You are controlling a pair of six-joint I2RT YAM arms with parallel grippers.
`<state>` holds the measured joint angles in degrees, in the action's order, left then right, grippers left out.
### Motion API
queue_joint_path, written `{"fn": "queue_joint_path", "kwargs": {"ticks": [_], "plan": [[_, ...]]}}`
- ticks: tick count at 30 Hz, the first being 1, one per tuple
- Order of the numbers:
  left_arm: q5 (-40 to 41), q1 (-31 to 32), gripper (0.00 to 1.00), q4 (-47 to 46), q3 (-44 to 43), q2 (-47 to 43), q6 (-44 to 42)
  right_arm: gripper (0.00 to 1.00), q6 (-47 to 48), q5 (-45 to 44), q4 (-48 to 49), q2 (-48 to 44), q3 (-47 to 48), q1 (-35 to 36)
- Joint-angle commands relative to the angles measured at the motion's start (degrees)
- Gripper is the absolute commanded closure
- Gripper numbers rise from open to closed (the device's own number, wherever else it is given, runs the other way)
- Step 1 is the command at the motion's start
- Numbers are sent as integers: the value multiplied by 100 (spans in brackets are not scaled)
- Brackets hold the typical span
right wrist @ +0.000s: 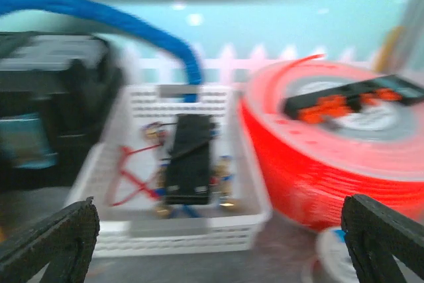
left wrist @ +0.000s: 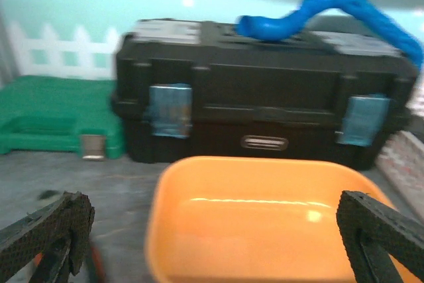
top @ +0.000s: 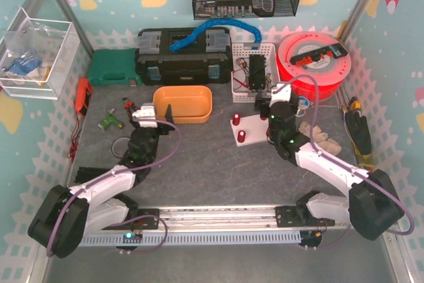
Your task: Install the large spring
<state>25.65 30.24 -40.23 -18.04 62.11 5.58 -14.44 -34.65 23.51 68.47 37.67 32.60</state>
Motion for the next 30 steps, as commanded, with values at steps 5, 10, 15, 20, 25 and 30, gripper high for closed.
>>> {"fn": "queue_joint_path", "kwargs": {"ticks": [5,10,15,20,25,30], "plan": [[-548,-1040,1,-1113,616,76,-730,1,1630,-1143,1536,-48,-934,-1076],[-761,-1682,1,-1319,789,695,-796,1,1550,-1118,1587,65,-1361,-1710],[-1428,-1957,1,-2259,1098,728,-752,1,1425,-112,2453,-59,-2159,-2253],[-2109,-2282,1,-2551,639,1487,-641,1,1476,200,3477,392,-2529,-2561],[-2247,-2487,1,-4079,831,2604,-507,1,1480,994,3976,787,-2557,-2831],[-2480,-2488,1,-3919,793,2549,-542,1,1319,1429,3859,756,-2517,-2927]]}}
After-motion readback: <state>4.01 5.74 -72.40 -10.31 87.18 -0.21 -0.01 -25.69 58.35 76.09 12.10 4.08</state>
